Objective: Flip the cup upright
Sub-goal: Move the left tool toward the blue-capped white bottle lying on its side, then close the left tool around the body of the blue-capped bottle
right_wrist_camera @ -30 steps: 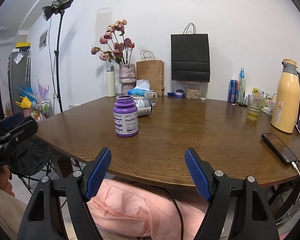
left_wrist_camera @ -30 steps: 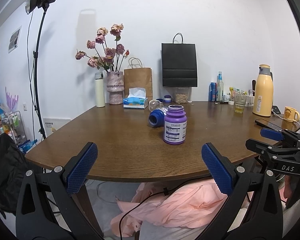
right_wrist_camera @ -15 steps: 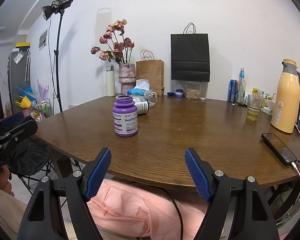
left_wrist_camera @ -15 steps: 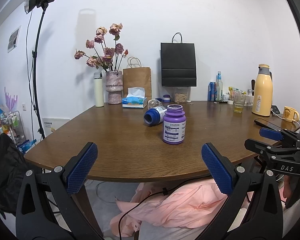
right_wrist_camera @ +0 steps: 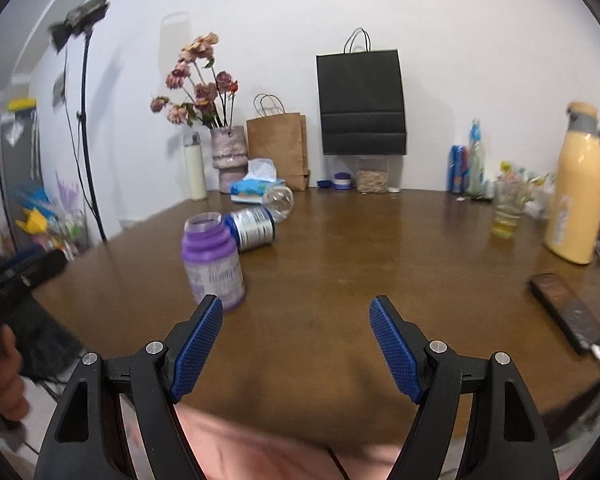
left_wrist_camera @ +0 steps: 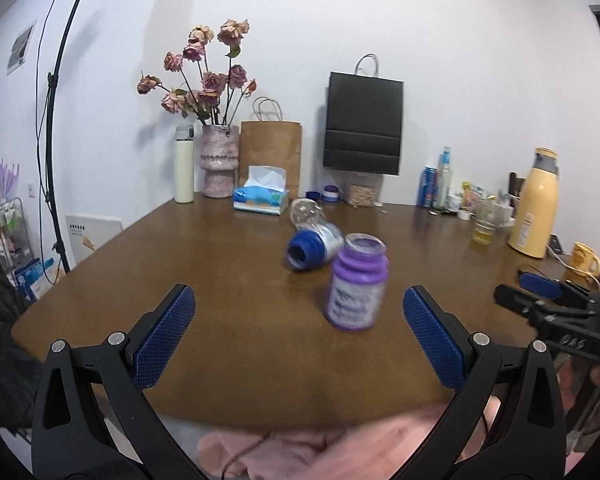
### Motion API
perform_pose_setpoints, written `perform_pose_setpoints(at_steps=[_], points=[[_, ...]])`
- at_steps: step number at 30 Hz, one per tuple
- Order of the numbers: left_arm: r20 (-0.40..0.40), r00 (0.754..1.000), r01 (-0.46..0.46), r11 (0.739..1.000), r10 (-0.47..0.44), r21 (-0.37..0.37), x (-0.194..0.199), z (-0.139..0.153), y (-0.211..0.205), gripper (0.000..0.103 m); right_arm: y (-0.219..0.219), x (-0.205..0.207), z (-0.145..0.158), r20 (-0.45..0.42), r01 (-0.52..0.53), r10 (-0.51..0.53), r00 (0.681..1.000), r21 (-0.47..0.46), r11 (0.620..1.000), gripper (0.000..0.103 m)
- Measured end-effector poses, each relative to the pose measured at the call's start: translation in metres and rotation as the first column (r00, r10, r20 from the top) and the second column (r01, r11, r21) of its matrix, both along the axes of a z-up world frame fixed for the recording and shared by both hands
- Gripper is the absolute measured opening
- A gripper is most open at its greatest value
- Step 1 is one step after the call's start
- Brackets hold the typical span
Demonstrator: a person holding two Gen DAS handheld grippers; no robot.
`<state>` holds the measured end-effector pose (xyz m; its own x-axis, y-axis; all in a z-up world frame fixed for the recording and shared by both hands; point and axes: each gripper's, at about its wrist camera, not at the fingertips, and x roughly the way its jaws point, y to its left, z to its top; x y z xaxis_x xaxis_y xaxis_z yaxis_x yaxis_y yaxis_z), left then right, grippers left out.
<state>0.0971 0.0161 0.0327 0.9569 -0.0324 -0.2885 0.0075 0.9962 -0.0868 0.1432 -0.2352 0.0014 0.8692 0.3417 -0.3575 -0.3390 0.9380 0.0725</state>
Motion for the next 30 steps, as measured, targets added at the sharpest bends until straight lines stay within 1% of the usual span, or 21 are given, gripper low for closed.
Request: perform_pose_setpoints(at_steps=[6,7,8,9,10,11,12,13,14,15,17,18,19,21,22,24,25,26,27,28,30], points=[[-0.045,0.998,0.047,0.998,-0.049,-0.043,0.081,0.017,0.021,0.103,0.006,0.076,0.012,-0.103,-0.127,0.132,0.986,0.061,0.99,0.08],[-0.063,0.996,0.06,0.997,-0.064,-0.056,0.099,0.021,0.026,0.103,0.007,0.086,0.013,-0.118,-0.141,0.148,0.982,0.07,0.988,0.074],[-0.087,0.994,0.066,0.995,-0.072,-0.074,0.121,0.025,0.031,0.102,0.011,0.099,0.013,-0.135,-0.156,0.164,0.977,0.072,0.985,0.059],[-0.112,0.99,0.074,0.993,-0.084,-0.087,0.138,0.028,0.034,0.102,0.016,0.112,0.014,-0.155,-0.165,0.172,0.973,0.057,0.985,0.051],[-0.137,0.985,0.088,0.991,-0.102,-0.099,0.155,0.03,0.037,0.1,0.021,0.125,0.014,-0.175,-0.171,0.175,0.969,0.038,0.984,0.045],[-0.159,0.979,0.113,0.987,-0.13,-0.111,0.169,0.032,0.037,0.097,0.025,0.134,0.014,-0.189,-0.179,0.18,0.965,0.024,0.984,0.044],[-0.194,0.961,0.177,0.976,-0.199,-0.125,0.187,0.031,0.034,0.097,0.032,0.149,0.014,-0.205,-0.202,0.2,0.958,0.01,0.979,0.044],[-0.252,0.915,0.292,0.948,-0.316,-0.127,0.211,0.028,0.027,0.097,0.037,0.158,0.014,-0.208,-0.224,0.219,0.953,0.002,0.975,0.044],[-0.285,0.888,0.342,0.933,-0.361,-0.114,0.225,0.025,0.021,0.092,0.043,0.165,0.014,-0.209,-0.242,0.235,0.949,-0.005,0.97,0.044],[-0.306,0.877,0.357,0.929,-0.37,-0.101,0.234,0.022,0.016,0.089,0.05,0.175,0.014,-0.216,-0.263,0.253,0.943,-0.02,0.964,0.044],[-0.366,0.855,0.374,0.926,-0.367,-0.054,0.262,0.012,0.007,0.072,0.063,0.199,0.01,-0.252,-0.277,0.258,0.933,-0.041,0.96,0.039],[-0.4,0.837,0.383,0.922,-0.375,-0.061,0.275,0.006,0.005,0.07,0.07,0.211,0.007,-0.28,-0.293,0.271,0.921,-0.04,0.955,0.038],[-0.423,0.814,0.399,0.913,-0.397,-0.089,0.286,0.0,0.004,0.069,0.074,0.219,0.005,-0.299,-0.305,0.281,0.912,-0.035,0.952,0.036],[-0.435,0.785,0.414,0.895,-0.442,-0.164,0.297,-0.008,0.004,0.069,0.087,0.241,-0.003,-0.343,-0.33,0.296,0.892,-0.044,0.943,0.036],[-0.447,0.772,0.418,0.891,-0.452,-0.178,0.303,-0.013,0.002,0.069,0.091,0.25,-0.006,-0.355,-0.333,0.295,0.887,-0.049,0.942,0.036],[-0.468,0.762,0.412,0.893,-0.447,-0.183,0.311,-0.022,0.002,0.069,0.1,0.27,-0.014,-0.392,-0.349,0.304,0.868,-0.047,0.936,0.036],[-0.477,0.759,0.401,0.895,-0.444,-0.194,0.313,-0.025,0.004,0.069,0.104,0.28,-0.017,-0.41,-0.36,0.319,0.854,-0.023,0.933,0.036],[-0.479,0.759,0.385,0.897,-0.441,-0.216,0.312,-0.027,0.011,0.069,0.108,0.288,-0.019,-0.423,-0.37,0.333,0.843,-0.007,0.929,0.035],[-0.487,0.751,0.378,0.895,-0.445,-0.236,0.314,-0.028,0.019,0.068,0.111,0.293,-0.02,-0.426,-0.371,0.334,0.841,-0.004,0.929,0.034],[-0.481,0.75,0.37,0.891,-0.453,-0.262,0.314,-0.03,0.024,0.066,0.117,0.3,-0.021,-0.424,-0.371,0.335,0.841,-0.005,0.928,0.034],[-0.455,0.745,0.359,0.868,-0.488,-0.343,0.312,-0.036,0.041,0.066,0.125,0.311,-0.02,-0.421,-0.376,0.341,0.841,-0.001,0.927,0.034]])
